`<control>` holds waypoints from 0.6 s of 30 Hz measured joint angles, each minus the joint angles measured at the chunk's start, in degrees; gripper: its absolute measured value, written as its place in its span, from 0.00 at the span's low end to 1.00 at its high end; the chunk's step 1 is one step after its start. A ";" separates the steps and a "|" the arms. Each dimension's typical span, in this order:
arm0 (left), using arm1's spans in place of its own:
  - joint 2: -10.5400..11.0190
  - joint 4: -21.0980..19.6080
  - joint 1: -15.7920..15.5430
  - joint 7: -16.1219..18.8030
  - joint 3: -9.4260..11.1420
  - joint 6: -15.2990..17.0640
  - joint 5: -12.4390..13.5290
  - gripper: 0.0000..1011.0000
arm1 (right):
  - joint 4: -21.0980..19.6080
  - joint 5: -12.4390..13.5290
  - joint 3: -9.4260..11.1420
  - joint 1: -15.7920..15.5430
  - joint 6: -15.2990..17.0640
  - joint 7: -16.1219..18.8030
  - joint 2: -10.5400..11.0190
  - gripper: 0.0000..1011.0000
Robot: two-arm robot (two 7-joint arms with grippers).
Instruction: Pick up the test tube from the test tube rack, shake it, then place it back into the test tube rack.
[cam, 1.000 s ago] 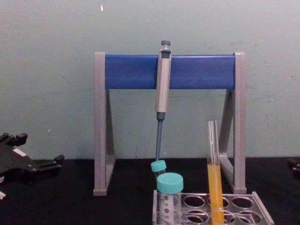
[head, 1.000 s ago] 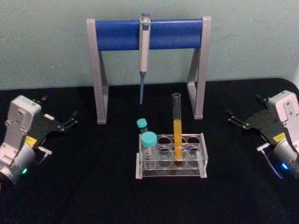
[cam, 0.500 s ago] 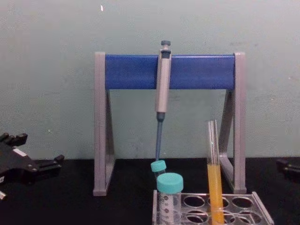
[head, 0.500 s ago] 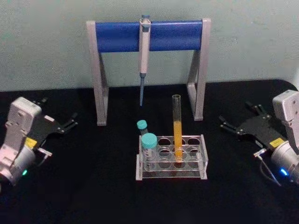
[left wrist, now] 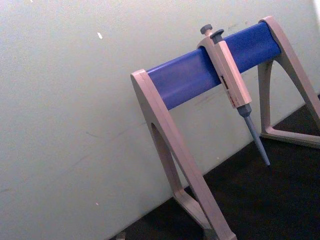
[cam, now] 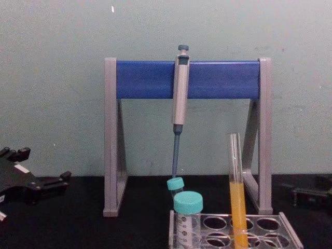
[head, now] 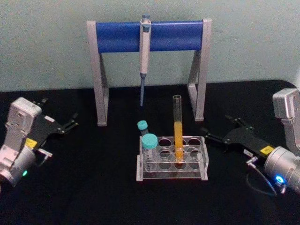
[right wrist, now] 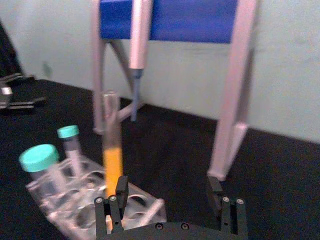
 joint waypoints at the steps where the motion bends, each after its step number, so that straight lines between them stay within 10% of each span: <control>1: 0.00 0.00 0.00 0.00 0.00 0.00 0.00 0.99 | -0.21 0.75 0.00 0.10 1.12 1.07 -0.20 0.99; 18: 0.00 0.00 0.00 0.00 0.00 0.00 0.00 0.99 | 2.95 2.73 -3.05 5.76 4.65 6.57 -3.25 0.99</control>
